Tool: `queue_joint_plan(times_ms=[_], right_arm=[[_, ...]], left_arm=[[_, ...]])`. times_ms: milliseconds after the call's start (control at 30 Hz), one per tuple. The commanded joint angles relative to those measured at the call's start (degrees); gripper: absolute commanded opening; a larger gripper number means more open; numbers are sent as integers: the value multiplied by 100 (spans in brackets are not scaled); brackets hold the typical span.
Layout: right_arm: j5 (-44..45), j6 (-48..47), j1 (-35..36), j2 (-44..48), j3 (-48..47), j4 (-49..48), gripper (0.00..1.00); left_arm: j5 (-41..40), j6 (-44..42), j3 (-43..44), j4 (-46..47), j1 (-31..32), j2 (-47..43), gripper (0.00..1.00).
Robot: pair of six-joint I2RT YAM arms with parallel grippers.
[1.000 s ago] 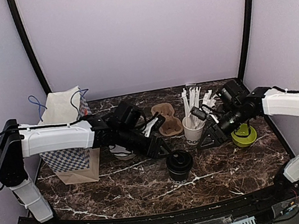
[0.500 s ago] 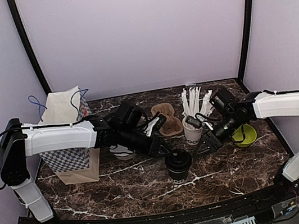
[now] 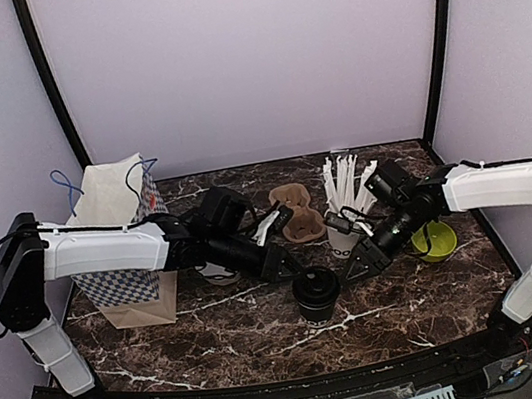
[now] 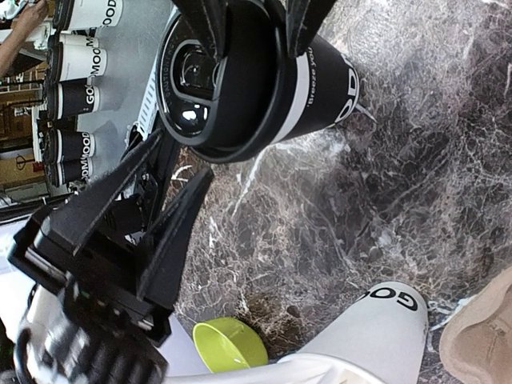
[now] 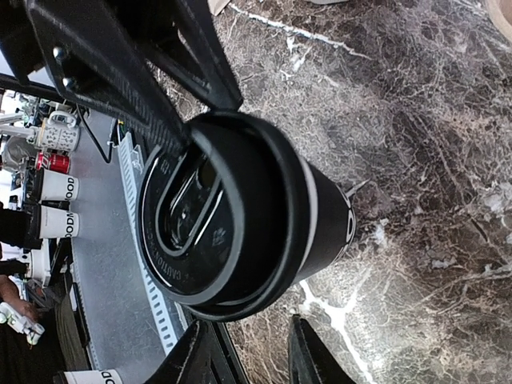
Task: Pack the takeout coffee
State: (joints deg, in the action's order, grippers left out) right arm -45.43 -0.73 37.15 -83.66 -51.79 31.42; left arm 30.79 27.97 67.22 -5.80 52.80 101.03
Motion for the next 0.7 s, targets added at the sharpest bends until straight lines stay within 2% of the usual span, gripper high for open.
queue_joint_plan(times_ms=[0, 233, 333, 467, 567, 667], right_arm=[[-39, 65, 38, -178, -271, 30, 33], [-65, 67, 161, -581, -480, 94, 33], [267, 70, 260, -807, -532, 141, 32], [825, 254, 344, -1009, -579, 220, 26], [1301, 272, 434, -1150, -633, 358, 24], [1391, 213, 509, -1221, -734, 495, 23]], left_arm=[[177, -30, -543, -685, 111, 322, 23], [291, -80, -603, -562, 138, 253, 23], [117, -37, -530, -700, 142, 438, 22], [-550, 76, -492, -1339, 120, 797, 22], [-608, 121, -625, -1499, 116, 951, 22], [-470, 75, -745, -1419, 144, 864, 23]])
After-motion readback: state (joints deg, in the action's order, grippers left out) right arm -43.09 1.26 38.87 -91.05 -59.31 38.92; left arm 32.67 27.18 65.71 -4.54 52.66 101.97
